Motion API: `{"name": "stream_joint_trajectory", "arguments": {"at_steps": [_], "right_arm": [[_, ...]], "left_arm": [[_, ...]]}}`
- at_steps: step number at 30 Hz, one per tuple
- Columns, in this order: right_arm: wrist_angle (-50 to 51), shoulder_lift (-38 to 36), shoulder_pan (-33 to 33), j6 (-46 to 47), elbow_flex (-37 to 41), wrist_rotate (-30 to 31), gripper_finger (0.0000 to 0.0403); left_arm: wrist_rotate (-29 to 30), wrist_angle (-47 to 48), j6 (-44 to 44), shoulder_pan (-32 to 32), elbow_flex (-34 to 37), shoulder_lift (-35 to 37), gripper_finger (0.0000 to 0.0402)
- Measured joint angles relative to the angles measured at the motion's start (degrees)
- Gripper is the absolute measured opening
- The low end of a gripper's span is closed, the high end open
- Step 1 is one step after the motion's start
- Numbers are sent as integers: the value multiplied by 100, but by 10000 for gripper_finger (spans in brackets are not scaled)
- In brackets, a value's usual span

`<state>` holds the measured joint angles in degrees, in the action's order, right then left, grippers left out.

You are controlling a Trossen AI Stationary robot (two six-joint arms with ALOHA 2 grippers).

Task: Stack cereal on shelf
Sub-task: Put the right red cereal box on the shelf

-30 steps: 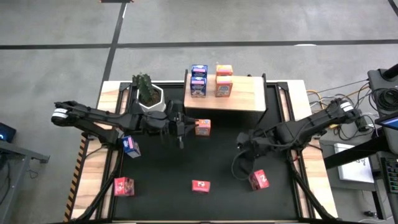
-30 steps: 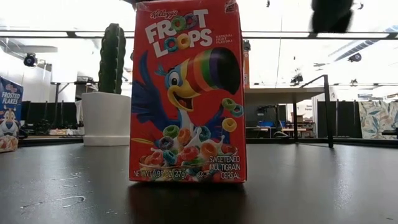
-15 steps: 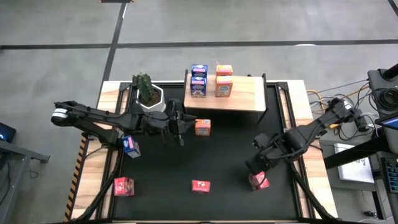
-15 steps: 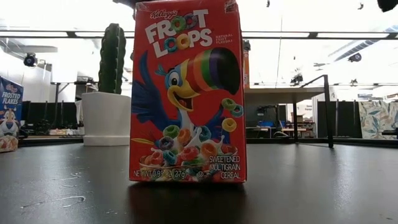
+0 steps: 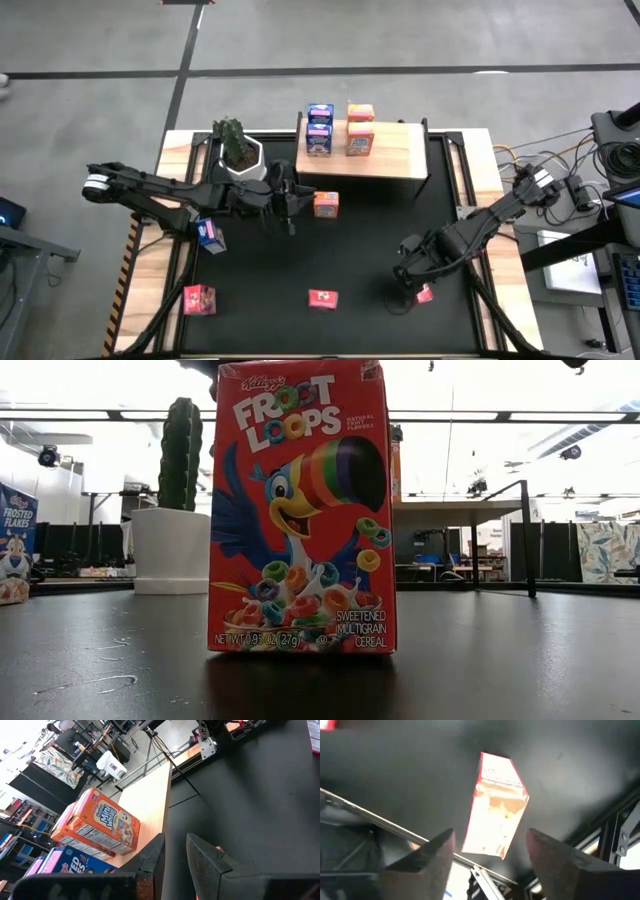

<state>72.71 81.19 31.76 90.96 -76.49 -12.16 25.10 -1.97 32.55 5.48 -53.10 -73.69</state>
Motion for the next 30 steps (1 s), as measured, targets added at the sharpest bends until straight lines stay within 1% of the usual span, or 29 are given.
{"name": "stream_joint_trajectory", "arguments": {"at_steps": [3, 6, 8, 11, 15, 18, 27, 30], "right_arm": [[2, 107, 82, 203, 12, 10, 284], [-11, 214, 185, 305, 26, 20, 310], [-18, 288, 249, 327, 47, 21, 319], [-19, 427, 323, 313, 85, 27, 320], [-126, 581, 328, 177, 116, 108, 302], [-140, 693, 323, 56, 116, 210, 280], [-170, 824, 325, -89, 127, 312, 189], [-165, 816, 323, -105, 127, 313, 164]], "left_arm": [[2, -3, -4, 0, 11, 0, 63], [0, -1, -17, -2, 13, 0, 63], [0, -6, -21, -2, 13, 0, 63], [0, -6, -23, -2, 13, 0, 63], [0, -7, -26, -2, 13, -2, 63], [0, -10, -26, -2, 13, -2, 63], [0, -10, -28, -2, 24, -4, 63], [0, -10, -28, -2, 24, -4, 63]]}}
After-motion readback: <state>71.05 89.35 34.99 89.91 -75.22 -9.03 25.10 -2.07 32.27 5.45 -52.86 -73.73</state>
